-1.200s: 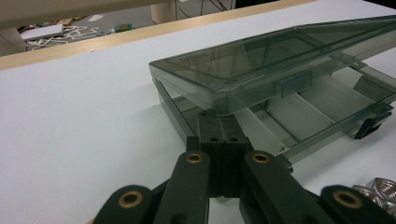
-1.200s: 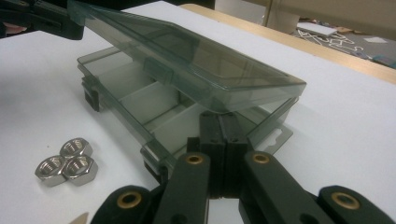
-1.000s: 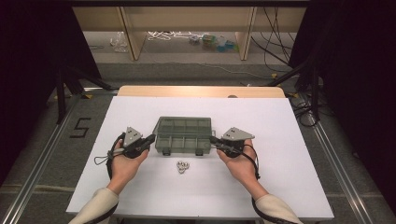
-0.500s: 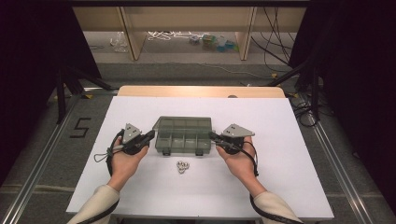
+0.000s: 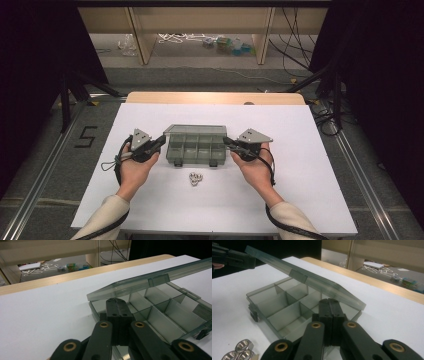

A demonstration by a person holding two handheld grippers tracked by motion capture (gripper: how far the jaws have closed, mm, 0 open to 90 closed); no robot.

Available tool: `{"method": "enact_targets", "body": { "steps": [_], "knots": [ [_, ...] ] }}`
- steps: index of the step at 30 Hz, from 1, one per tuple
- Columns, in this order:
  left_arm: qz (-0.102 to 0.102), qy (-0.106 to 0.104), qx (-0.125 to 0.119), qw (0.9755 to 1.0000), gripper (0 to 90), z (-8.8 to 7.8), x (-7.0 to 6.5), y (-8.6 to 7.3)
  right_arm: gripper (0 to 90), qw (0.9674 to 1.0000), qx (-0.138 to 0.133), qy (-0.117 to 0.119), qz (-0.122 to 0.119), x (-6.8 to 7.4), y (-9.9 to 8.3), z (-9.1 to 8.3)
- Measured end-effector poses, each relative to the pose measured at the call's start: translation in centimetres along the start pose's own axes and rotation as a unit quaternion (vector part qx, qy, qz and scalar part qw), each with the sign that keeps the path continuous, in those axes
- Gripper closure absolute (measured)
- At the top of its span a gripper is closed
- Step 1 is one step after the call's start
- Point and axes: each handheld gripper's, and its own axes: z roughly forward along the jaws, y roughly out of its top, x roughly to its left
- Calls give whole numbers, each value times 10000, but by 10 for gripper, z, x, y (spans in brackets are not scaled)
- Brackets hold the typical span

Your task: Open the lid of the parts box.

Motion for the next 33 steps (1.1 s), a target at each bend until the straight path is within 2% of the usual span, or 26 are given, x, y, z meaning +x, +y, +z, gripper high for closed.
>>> {"method": "enact_targets", "body": {
  "steps": [4,6,7,9,12,16,25,28,30,33],
  "knots": [
    [-45,3,-54,10000,900,2,0,2,900,10000,-1,-2,73,0,2,2],
    [-55,3,-66,10000,900,2,1,3,900,10000,-40,-15,18,-1,3,2],
    [-57,15,-75,10000,900,2,1,4,900,9999,10,7,100,0,3,2],
    [-63,15,-97,9999,900,3,1,6,900,10000,-42,-50,51,-1,4,3],
    [-76,21,-136,9999,900,3,1,8,900,9999,-53,27,150,0,6,3],
    [-76,5,-173,9998,900,4,1,10,900,9999,-85,-31,120,-1,7,4],
    [-136,-19,-195,9997,900,7,-2,13,900,9998,-76,-20,157,-3,10,6],
    [-133,-26,-226,9997,900,8,-3,15,900,9997,-148,-17,176,-2,10,8],
    [-121,-25,-226,9997,900,8,-3,16,900,9998,-144,-10,117,-4,11,7],
    [-168,-20,-262,9995,900,9,-4,17,900,9997,-147,-8,178,-4,12,8]
  ]
}}
